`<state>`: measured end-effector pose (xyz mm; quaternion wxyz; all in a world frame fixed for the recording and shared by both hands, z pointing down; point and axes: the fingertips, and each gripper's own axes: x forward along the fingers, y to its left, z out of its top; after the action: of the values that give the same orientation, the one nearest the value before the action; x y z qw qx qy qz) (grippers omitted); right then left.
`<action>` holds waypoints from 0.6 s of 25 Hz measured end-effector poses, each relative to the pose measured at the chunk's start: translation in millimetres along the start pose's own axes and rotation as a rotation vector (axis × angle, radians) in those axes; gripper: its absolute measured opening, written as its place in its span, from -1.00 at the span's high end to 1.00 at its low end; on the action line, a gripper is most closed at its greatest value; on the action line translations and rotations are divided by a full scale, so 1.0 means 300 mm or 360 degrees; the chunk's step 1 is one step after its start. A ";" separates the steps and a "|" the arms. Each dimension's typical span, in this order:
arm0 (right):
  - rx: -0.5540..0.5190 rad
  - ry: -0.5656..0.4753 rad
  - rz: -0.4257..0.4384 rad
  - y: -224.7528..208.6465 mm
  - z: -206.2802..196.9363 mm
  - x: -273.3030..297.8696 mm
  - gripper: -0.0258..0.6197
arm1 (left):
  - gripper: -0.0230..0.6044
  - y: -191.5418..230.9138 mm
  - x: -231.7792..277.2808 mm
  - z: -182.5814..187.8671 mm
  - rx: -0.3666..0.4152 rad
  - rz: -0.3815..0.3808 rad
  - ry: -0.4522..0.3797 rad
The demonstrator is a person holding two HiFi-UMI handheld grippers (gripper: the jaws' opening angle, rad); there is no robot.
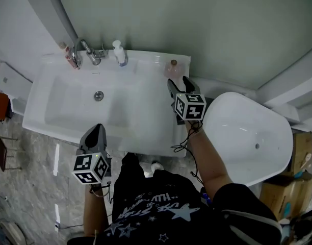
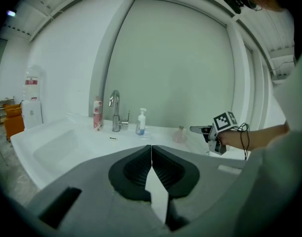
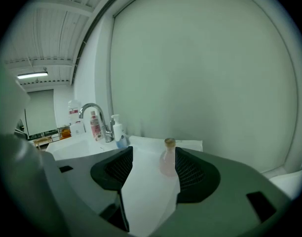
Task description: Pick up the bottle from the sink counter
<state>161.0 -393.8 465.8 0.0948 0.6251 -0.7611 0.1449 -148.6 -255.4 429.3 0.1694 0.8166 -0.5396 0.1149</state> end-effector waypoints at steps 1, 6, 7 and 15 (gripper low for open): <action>0.0000 0.0009 -0.0033 -0.006 -0.002 0.021 0.13 | 0.86 0.016 0.039 0.004 0.0006 -0.0034 0.0015; 0.0007 0.0044 -0.0174 -0.017 -0.011 0.157 0.20 | 0.86 0.106 0.223 0.031 0.0063 -0.0182 0.0086; -0.0002 0.0053 -0.0210 -0.025 -0.013 0.182 0.20 | 0.86 0.118 0.259 0.036 0.0066 -0.0216 0.0097; -0.0013 0.0142 -0.0450 -0.096 -0.046 0.322 0.20 | 0.86 0.188 0.485 0.041 0.0101 -0.0452 0.0199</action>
<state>169.4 -483.6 513.1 0.1505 0.7186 -0.6611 0.1546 -143.6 -403.3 480.6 0.1913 0.8809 -0.4033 0.1576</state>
